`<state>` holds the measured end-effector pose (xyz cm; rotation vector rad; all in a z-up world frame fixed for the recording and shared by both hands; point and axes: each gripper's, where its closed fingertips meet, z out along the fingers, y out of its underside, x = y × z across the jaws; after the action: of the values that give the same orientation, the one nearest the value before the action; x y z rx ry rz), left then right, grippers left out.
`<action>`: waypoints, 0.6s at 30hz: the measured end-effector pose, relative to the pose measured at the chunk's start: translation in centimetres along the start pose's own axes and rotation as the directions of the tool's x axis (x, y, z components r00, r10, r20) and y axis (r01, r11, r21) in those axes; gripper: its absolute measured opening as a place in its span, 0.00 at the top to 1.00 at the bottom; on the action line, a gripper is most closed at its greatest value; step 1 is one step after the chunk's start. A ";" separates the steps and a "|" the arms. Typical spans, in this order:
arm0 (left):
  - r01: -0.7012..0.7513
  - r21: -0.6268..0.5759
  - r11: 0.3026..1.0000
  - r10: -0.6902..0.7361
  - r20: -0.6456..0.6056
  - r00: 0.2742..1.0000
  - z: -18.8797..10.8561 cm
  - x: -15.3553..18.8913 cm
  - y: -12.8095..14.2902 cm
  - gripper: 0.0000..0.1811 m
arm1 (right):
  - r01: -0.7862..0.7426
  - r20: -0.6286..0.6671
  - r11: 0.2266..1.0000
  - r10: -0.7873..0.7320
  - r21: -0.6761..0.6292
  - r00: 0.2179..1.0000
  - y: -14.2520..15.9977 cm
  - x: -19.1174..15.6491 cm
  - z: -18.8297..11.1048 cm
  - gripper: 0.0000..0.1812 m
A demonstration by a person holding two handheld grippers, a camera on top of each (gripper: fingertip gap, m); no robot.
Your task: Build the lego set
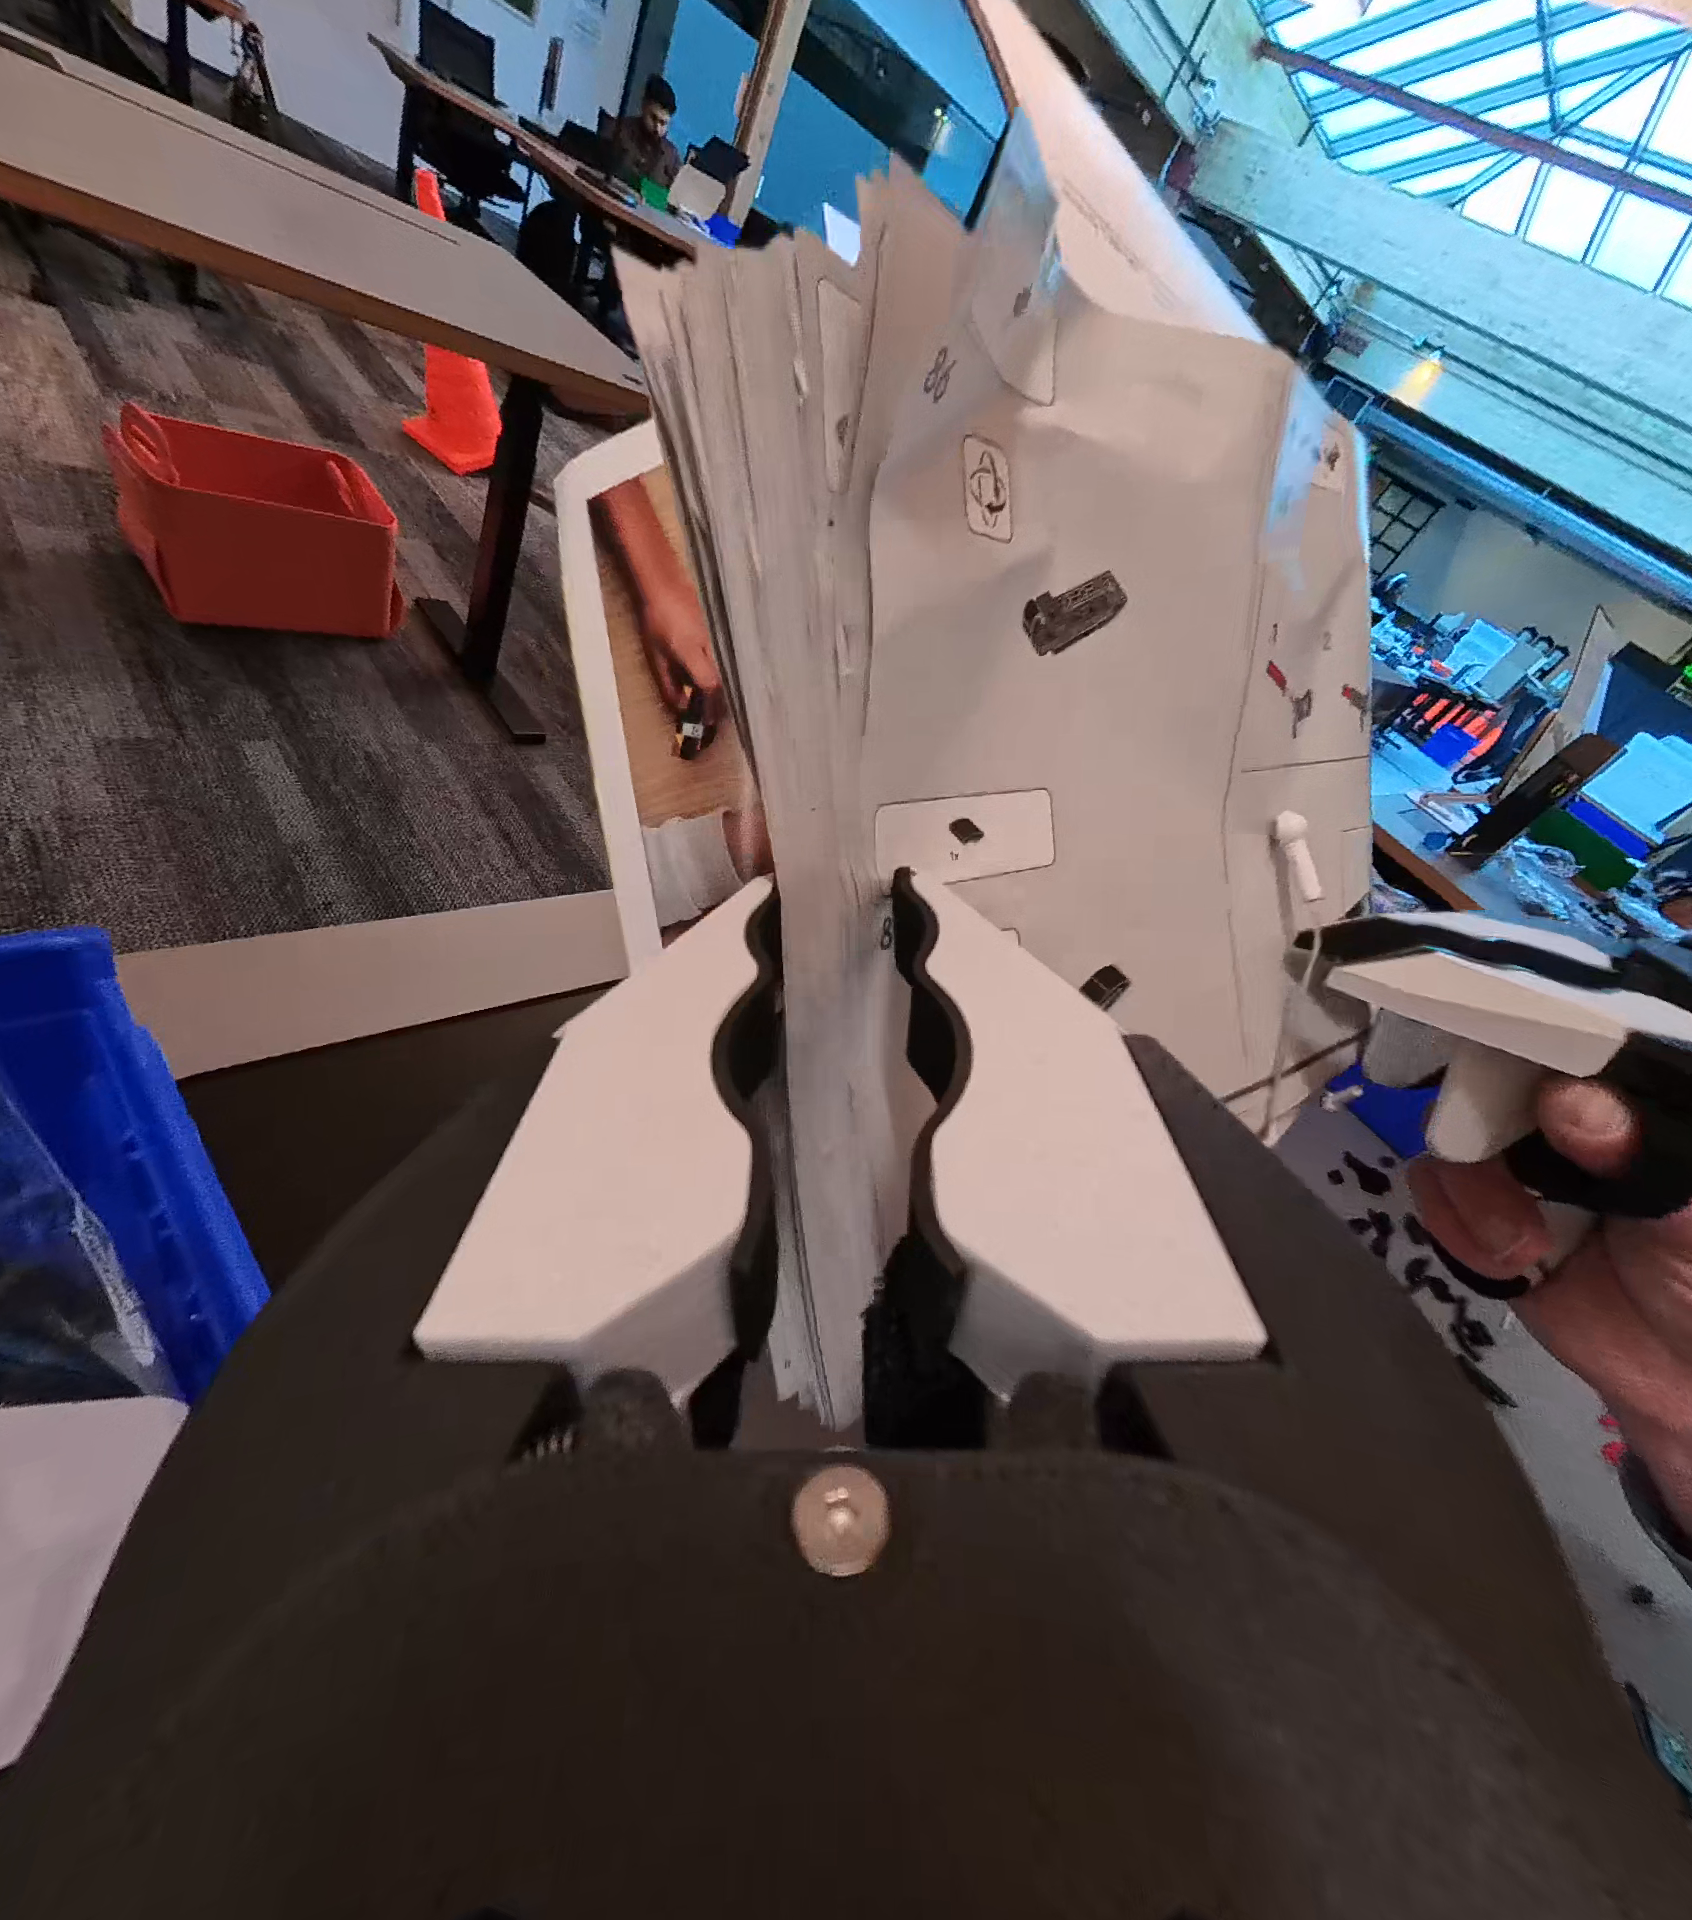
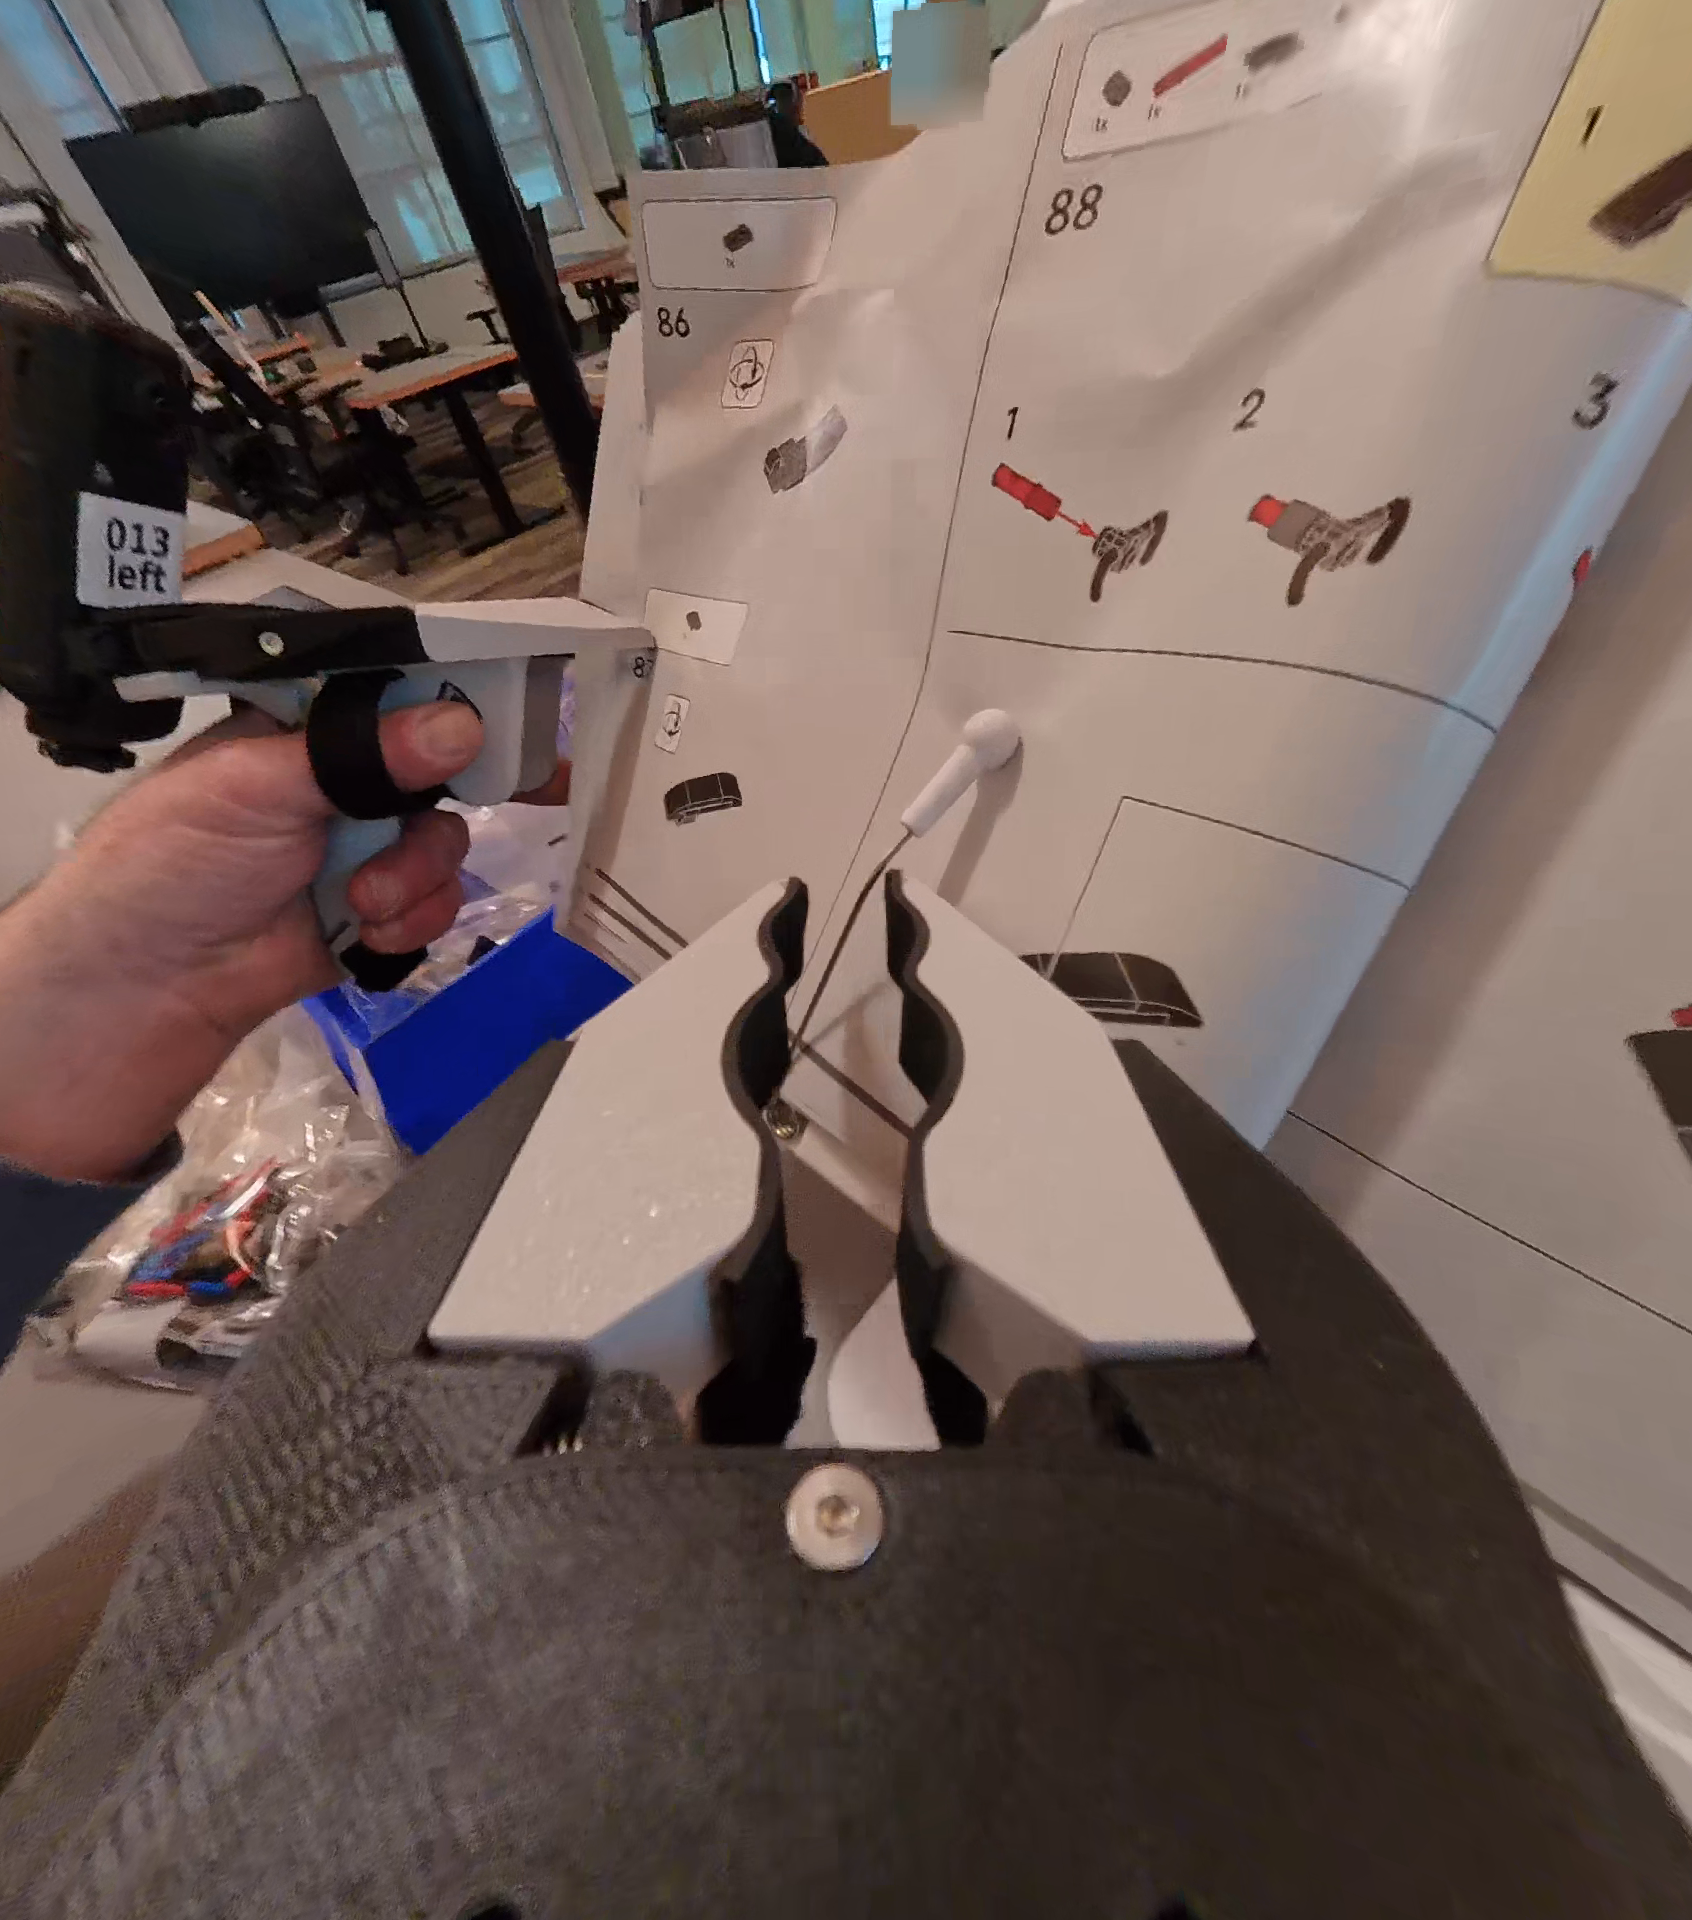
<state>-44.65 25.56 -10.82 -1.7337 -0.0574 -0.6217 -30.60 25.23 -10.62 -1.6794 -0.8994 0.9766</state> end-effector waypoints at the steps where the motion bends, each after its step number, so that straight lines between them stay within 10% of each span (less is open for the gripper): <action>1: 0.010 0.010 1.000 -0.009 -0.013 1.000 -0.1 0.1 -0.2 0.90 | 0.023 -0.007 1.000 -0.023 -0.002 1.000 -0.1 0.0 -0.2 0.92; 6: 0.069 -0.014 0.998 -0.070 -0.115 0.991 0.4 1.4 0.0 0.77 | 0.084 0.040 0.996 -0.084 -0.016 0.996 -0.8 -0.6 -1.0 0.89; 12: 0.039 -0.023 0.999 -0.041 -0.105 0.994 0.9 1.3 0.0 0.87 | 0.189 -0.103 0.979 -0.181 0.075 0.978 -4.9 3.0 -4.0 0.80; 18: 0.005 -0.041 0.999 -0.009 -0.082 0.997 1.6 0.9 -0.2 0.92 | 0.238 -0.154 0.971 -0.238 -0.020 0.959 -5.2 6.8 -2.7 0.93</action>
<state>-43.36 26.85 -10.45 -1.7455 0.0067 -0.7030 -26.01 31.71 -6.37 -1.5807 -0.9708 0.6730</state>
